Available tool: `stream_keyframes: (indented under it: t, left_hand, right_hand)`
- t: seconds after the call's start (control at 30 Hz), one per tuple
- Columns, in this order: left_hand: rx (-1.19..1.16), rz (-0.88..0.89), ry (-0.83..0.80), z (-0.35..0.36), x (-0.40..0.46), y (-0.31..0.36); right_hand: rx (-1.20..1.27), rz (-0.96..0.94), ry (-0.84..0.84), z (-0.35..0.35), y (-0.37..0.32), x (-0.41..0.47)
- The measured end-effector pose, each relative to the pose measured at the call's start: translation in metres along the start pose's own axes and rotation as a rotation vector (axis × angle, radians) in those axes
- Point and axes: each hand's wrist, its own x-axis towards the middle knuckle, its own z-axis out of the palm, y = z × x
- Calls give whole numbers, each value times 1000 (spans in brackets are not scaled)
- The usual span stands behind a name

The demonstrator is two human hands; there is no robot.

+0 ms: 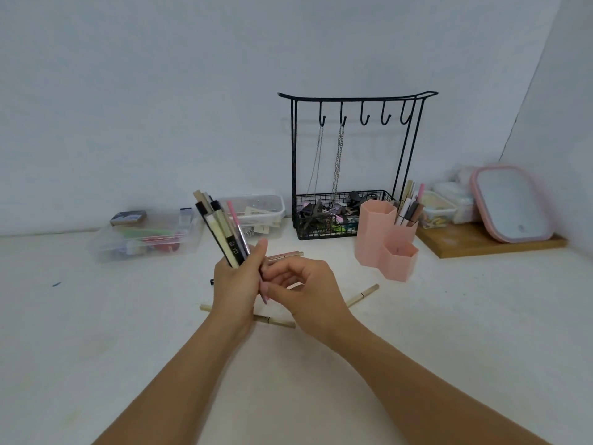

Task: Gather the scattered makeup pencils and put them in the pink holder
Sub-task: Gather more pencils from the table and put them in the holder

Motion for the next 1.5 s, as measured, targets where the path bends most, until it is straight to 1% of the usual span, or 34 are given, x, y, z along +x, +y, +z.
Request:
stream_keyframes:
  t: [0.1, 0.17, 0.23, 0.3, 0.33, 0.4, 0.43, 0.5, 0.57, 0.6, 0.63, 0.67, 0.73, 0.77, 0.83, 0.87, 0.93, 1.0, 1.13, 1.23, 1.3, 1.43, 1.5]
  left_hand:
    - [-28, 21, -27, -2, 0, 5]
    - [12, 94, -76, -4, -2, 9]
    - [175, 209, -182, -1, -9, 10]
    - [342, 249, -302, 10, -21, 9]
    - [380, 251, -366, 17, -31, 10]
    - [405, 330, -432, 25, -39, 10]
    - [393, 352, -460, 27, -40, 10]
    - [387, 344, -478, 29, -41, 12]
    - [537, 432, -443, 31, -44, 12]
    - [585, 414, -428, 31, -45, 12]
    - [565, 335, -442, 31, -46, 14]
    - [482, 217, -466, 29, -46, 17]
    - [189, -17, -533, 24, -44, 23]
    - [3, -133, -520, 22, -44, 27]
    - [-323, -352, -430, 22, -43, 26]
    - [-456, -439, -379, 26, -44, 26]
    - [-678, -516, -303, 34, -49, 25]
    - [-772, -513, -238, 40, -54, 22]
    - [-796, -493, -186, 43, -59, 18]
    - [-807, -512, -125, 40, -58, 15]
    - [-789, -519, -128, 40, -59, 16]
    - [-611, -450, -187, 50, -65, 15]
    - [-471, -397, -239, 56, -65, 15]
  right_hand:
    - [-3, 45, 84, -5, -6, 0]
    - [38, 83, 103, -9, -14, 0]
    - [84, 83, 20, -14, -26, 0]
    - [115, 68, -63, -16, -36, -2]
    - [105, 70, -54, -15, -40, -4]
    - [155, 101, 65, -14, -47, -7]
    - [234, 141, 128, -13, -49, -9]
    - [354, 232, 200, -11, -48, -10]
    - [380, 290, 224, -12, -48, -9]
    - [391, 311, 231, -14, -47, -7]
    - [421, 341, 243, -17, -47, -4]
    - [478, 368, 256, -22, -48, -2]
    - [712, 375, 300, -37, -47, 5]
    - [872, 349, 327, -44, -47, 7]
    - [1130, 306, 389, -52, -46, 10]
    - [1183, 295, 410, -52, -45, 10]
    - [1132, 302, 408, -43, -44, 5]
    - [1020, 284, 379, -30, -45, -1]
    - [887, 193, 291, -12, -47, -12]
    - [825, 198, 263, -4, -45, -14]
    - [807, 213, 261, -4, -40, -12]
    - [839, 306, 273, -16, -44, -9]
    - [772, 303, 293, -33, -49, -7]
